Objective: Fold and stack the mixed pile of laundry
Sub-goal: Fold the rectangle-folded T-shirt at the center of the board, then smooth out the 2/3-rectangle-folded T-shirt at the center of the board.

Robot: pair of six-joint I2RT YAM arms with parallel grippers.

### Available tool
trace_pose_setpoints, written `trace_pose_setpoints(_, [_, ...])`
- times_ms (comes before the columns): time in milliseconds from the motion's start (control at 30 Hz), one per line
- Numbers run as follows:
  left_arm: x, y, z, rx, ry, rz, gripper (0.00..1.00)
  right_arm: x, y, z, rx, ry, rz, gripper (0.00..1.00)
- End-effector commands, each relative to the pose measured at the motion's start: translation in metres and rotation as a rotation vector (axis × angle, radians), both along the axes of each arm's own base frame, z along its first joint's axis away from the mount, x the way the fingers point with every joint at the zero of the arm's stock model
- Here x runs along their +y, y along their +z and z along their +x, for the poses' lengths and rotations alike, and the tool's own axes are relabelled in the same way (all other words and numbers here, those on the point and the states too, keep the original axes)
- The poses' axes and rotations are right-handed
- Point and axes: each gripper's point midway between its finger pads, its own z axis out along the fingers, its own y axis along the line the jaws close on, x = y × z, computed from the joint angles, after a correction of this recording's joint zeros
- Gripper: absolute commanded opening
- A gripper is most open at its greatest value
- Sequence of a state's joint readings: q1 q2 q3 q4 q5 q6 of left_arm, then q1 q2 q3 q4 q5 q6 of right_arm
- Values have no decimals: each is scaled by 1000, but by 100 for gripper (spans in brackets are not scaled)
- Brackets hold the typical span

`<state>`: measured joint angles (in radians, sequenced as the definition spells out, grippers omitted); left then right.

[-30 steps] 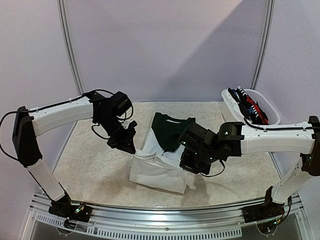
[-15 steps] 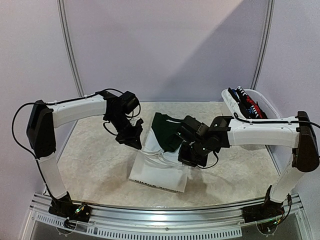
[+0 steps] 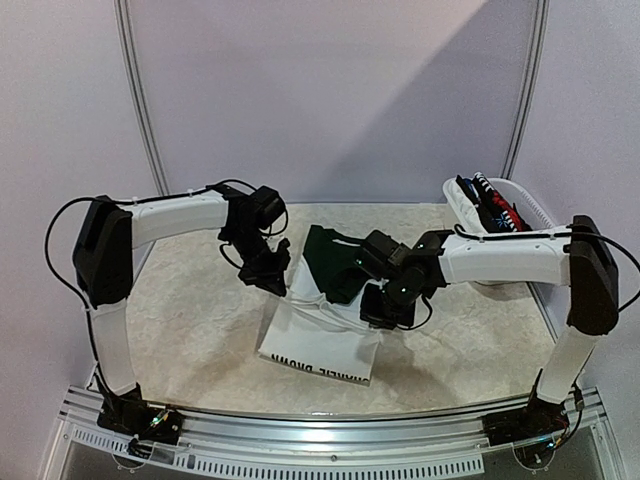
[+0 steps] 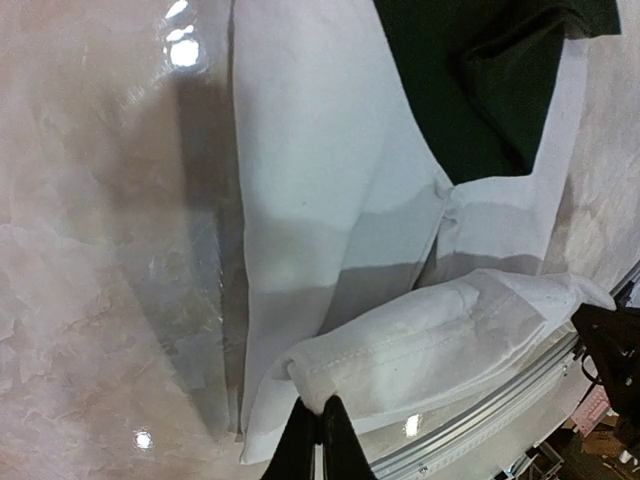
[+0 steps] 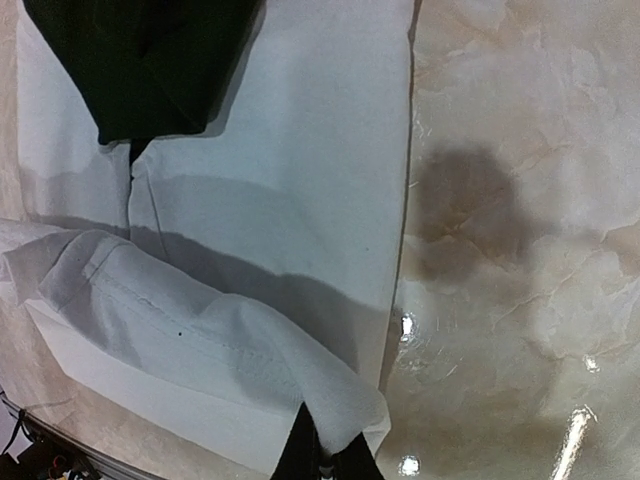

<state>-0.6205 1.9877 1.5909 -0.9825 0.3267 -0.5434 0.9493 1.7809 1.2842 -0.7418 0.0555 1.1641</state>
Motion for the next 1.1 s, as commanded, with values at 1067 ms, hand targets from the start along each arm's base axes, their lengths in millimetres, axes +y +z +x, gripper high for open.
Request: trace_pose_setpoints(1067, [0, -40, 58, -57, 80, 79, 2, -19, -48, 39, 121, 70, -69, 2])
